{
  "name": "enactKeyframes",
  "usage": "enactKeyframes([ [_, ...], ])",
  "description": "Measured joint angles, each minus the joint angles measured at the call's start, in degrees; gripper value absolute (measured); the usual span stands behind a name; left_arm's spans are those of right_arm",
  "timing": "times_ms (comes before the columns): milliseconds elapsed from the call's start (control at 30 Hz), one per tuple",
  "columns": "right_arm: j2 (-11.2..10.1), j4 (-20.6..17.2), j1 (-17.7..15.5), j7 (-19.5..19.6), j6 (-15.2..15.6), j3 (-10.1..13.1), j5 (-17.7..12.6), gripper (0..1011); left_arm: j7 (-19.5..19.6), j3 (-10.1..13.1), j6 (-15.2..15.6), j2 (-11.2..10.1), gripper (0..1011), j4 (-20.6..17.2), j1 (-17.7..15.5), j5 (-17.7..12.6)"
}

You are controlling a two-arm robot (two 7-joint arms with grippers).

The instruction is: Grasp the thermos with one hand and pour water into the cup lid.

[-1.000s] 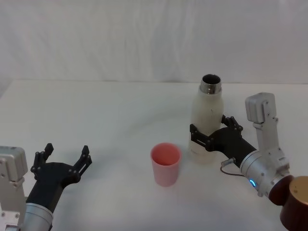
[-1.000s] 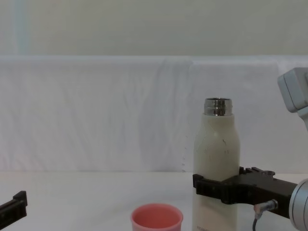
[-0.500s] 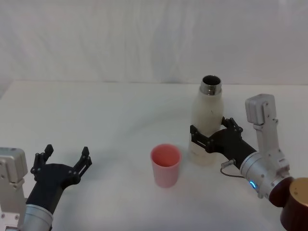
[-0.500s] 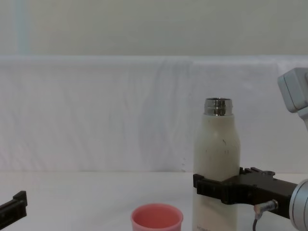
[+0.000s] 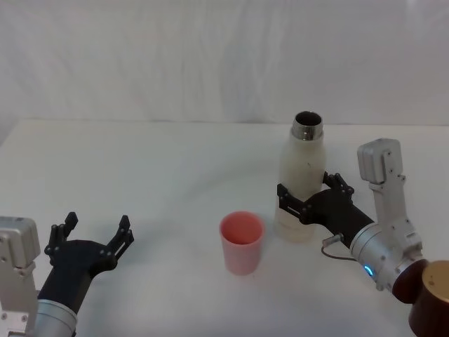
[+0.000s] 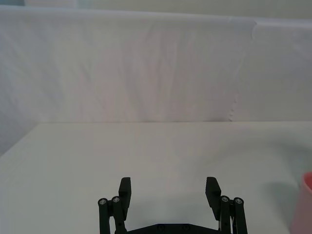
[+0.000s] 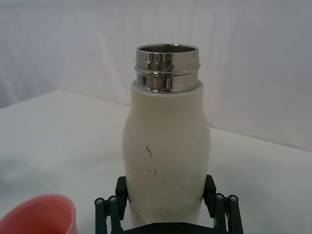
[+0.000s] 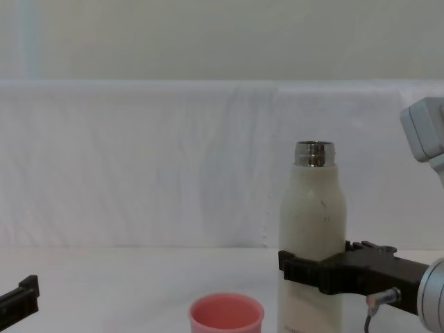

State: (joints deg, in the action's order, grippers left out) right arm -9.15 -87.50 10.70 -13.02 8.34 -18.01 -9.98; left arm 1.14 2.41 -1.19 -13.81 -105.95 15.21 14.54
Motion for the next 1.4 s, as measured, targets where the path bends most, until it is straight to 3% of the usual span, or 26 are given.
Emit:
enactKeyframes([
  [400,-1.7,-4.58,-2.34,0.65,-0.39,0.76,1.47,949,0.0,0.0,0.0,0.0,1001,0.0,0.0,0.0],
  [767,-5.26,-9.17,-4.17,0.32,-0.11,2.03,4.08,949,0.0,0.0,0.0,0.0,1001,0.0,0.0,0.0],
  [933,-8.06,-11.19,-4.59,-0.3,-0.39,1.87,7.5,949,0.0,0.0,0.0,0.0,1001,0.0,0.0,0.0],
  [1167,-11.56,-12.69,-4.65,-0.83,-1.21,0.34,15.04,949,0.0,0.01,0.0,0.0,1001,0.0,0.0,0.0],
  [1400,-12.45,-12.75,-4.48,-0.43,-1.65,-0.7,19.99,949,0.0,0.01,0.0,0.0,1001,0.0,0.0,0.0],
])
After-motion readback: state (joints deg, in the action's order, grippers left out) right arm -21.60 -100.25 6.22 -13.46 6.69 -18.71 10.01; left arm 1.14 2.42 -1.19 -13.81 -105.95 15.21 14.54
